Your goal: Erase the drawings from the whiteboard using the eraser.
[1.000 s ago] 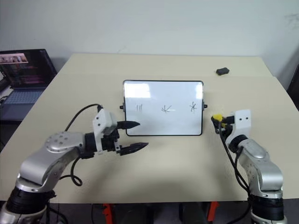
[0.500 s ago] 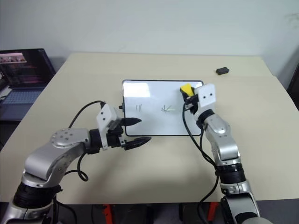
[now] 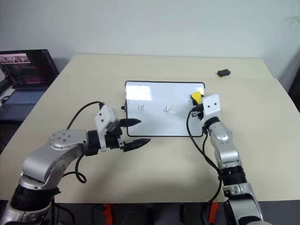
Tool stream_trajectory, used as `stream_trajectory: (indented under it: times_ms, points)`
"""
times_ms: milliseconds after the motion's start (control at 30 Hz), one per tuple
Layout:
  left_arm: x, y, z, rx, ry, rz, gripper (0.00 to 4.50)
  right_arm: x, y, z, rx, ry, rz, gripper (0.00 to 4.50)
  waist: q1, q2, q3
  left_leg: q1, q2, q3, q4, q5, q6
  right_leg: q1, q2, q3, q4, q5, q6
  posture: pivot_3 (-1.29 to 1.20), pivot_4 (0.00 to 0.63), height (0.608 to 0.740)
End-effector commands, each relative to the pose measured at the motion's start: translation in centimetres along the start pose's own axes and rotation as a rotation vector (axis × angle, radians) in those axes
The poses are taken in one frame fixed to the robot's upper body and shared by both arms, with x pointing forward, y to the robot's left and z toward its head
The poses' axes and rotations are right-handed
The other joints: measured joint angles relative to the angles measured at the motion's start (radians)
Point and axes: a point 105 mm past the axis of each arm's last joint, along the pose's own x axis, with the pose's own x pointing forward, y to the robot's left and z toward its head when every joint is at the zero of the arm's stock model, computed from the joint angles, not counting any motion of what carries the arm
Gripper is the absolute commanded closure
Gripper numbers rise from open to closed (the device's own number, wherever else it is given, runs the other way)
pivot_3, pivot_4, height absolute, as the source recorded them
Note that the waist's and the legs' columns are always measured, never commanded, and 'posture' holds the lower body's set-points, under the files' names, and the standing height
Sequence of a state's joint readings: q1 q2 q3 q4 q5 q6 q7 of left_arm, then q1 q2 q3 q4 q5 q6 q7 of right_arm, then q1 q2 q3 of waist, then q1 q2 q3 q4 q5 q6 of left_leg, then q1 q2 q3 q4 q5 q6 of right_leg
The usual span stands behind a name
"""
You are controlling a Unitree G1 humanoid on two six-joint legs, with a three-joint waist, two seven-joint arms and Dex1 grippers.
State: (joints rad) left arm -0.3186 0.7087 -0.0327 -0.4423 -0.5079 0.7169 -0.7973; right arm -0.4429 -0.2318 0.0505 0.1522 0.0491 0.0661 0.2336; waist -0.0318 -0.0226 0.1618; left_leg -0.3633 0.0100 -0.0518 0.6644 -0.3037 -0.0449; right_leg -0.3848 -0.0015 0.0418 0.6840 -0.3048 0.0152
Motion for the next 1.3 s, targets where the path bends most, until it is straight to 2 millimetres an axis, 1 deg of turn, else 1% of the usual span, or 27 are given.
stream_trajectory:
  times_ms: [33,100,133,167,233,333,367,400,467,533,633,667,700,767,867,1000,1133,1167,1300]
  points:
    - [-0.4,-0.2,1.5,0.052,-0.037,-0.003,0.0,-1.5,2.6,-4.7,0.003,0.208,0.105,3.38,-0.004,-0.002,-0.002,0.001,0.0,0.0,0.0,0.0,0.0,0.001,0.0,0.0,0.0,0.0,0.0,0.0,0.15,0.74]
    - [-0.4,-0.2,1.4,0.052,-0.036,-0.004,0.0,-2.3,3.6,-5.9,0.005,0.27,0.145,3.38,-0.012,-0.002,-0.002,0.005,0.0,0.001,0.0,0.0,0.0,0.004,0.0,0.0,0.0,0.0,0.0,0.0,0.15,0.74]
    - [-0.4,-0.2,1.4,0.052,-0.035,-0.004,0.0,-2.6,3.8,-6.4,0.014,0.3,0.146,3.38,-0.014,-0.002,-0.002,0.008,0.0,0.001,0.0,0.0,0.0,0.007,0.0,0.0,0.0,0.0,0.0,0.0,0.15,0.74]
    - [-0.3,-0.2,1.4,0.052,-0.035,-0.005,0.0,-3.0,4.1,-6.8,0.024,0.333,0.165,3.38,-0.016,-0.002,-0.002,0.013,0.0,0.0,-0.001,0.0,0.0,0.012,0.0,0.0,-0.001,0.0,0.0,0.0,0.15,0.74]
    - [-0.3,-0.2,1.5,0.051,-0.037,-0.005,0.0,-3.3,4.6,-6.8,0.038,0.353,0.192,3.38,-0.019,-0.002,-0.002,0.018,0.001,0.0,-0.001,0.0,0.0,0.017,0.001,0.001,-0.002,0.0,0.0,0.0,0.15,0.74]
    - [-0.2,-0.2,1.5,0.052,-0.036,-0.007,0.0,-3.0,4.7,-4.8,0.036,0.292,0.212,3.38,-0.021,-0.002,-0.002,0.018,0.001,0.0,-0.001,0.001,0.001,0.017,0.002,0.001,-0.002,0.001,0.001,0.0,0.15,0.74]
    - [-0.2,-0.2,1.5,0.054,-0.036,-0.007,0.0,-2.7,4.8,-3.0,0.045,0.229,0.226,3.38,-0.022,-0.002,-0.002,0.018,0.001,0.0,-0.001,0.002,0.001,0.017,0.002,0.002,-0.002,0.001,0.002,0.0,0.15,0.74]
    - [-0.2,-0.2,1.5,0.054,-0.035,-0.007,0.0,-2.5,4.8,-1.8,0.051,0.188,0.236,3.38,-0.022,-0.002,-0.002,0.018,0.001,0.0,-0.001,0.002,0.001,0.016,0.002,0.002,-0.002,0.002,0.003,0.0,0.15,0.74]
    - [-0.3,-0.2,1.5,0.053,-0.036,-0.007,0.0,-2.1,4.6,1.7,0.058,0.066,0.243,3.38,-0.021,0.0,0.0,0.017,0.001,0.0,-0.001,0.002,0.001,0.015,0.002,0.002,-0.002,0.002,0.002,0.0,0.15,0.74]
    - [-0.2,-0.3,1.4,0.053,-0.034,-0.011,0.0,-1.6,3.6,3.9,0.046,-0.004,0.206,3.38,-0.021,0.001,0.002,0.012,0.001,0.0,-0.001,0.002,0.001,0.011,0.002,0.002,-0.002,0.003,0.001,0.0,0.15,0.74]
    - [-0.2,-0.4,1.3,0.052,-0.035,-0.016,0.0,-0.6,1.3,5.0,0.025,-0.036,0.088,3.38,-0.019,0.001,0.002,0.002,0.001,0.0,-0.001,0.002,0.001,0.001,0.002,0.001,-0.002,0.003,0.001,0.0,0.15,0.74]
    - [-0.2,-0.5,1.3,0.052,-0.036,-0.021,0.0,-0.3,0.7,4.9,0.017,-0.026,0.062,3.38,-0.016,0.001,0.002,-0.003,0.001,0.0,-0.001,0.002,0.001,-0.004,0.002,0.001,-0.002,0.003,0.001,0.0,0.15,0.74]
    - [-0.1,-0.6,1.3,0.053,-0.037,-0.026,0.0,0.0,0.4,4.7,0.013,-0.01,0.051,3.38,-0.014,0.001,0.002,-0.005,0.001,-0.001,-0.002,0.002,0.0,-0.005,0.002,0.0,-0.003,0.003,0.001,0.0,0.15,0.74]
    - [-0.1,-0.8,1.4,0.055,-0.039,-0.035,0.0,0.4,0.0,4.1,0.014,0.034,0.029,3.38,-0.01,0.001,0.002,-0.005,0.001,-0.001,-0.003,0.001,-0.001,-0.005,0.001,0.0,-0.004,0.002,0.001,0.0,0.15,0.74]
    - [-0.1,-0.8,1.5,0.058,-0.041,-0.036,0.0,0.4,-0.3,2.8,0.013,0.105,0.012,3.38,-0.006,0.002,0.002,-0.008,0.0,-0.001,-0.003,0.0,-0.001,-0.006,0.0,0.0,-0.005,0.0,0.001,0.0,0.15,0.74]
    - [-0.1,-0.6,1.7,0.057,-0.048,-0.028,0.0,-1.0,0.4,-0.3,0.018,0.252,0.061,3.38,-0.001,0.001,0.002,-0.009,0.0,0.0,-0.001,0.0,0.0,-0.007,0.0,0.0,-0.004,0.0,0.001,0.0,0.15,0.74]
    - [-0.1,-0.9,1.9,0.056,-0.054,-0.031,0.0,-3.4,1.5,-3.2,0.135,0.385,0.076,3.38,0.0,0.0,0.001,0.0,0.0,-0.001,-0.002,0.0,0.0,0.001,0.0,0.0,-0.003,0.0,0.001,0.0,0.15,0.74]
    - [-0.1,-0.9,2.0,0.055,-0.055,-0.031,0.0,-3.9,1.7,-3.7,0.162,0.406,0.079,3.38,-0.001,0.0,0.001,0.0,0.0,-0.001,-0.001,0.0,0.0,0.001,0.0,0.0,-0.003,0.0,0.001,0.0,0.15,0.74]
    - [-0.1,-0.9,2.0,0.053,-0.055,-0.032,0.0,-5.0,2.9,-4.5,0.207,0.453,0.107,3.38,-0.007,0.0,0.0,0.003,0.0,-0.001,-0.001,0.0,0.001,0.004,0.0,0.0,-0.003,0.001,0.002,0.0,0.15,0.74]
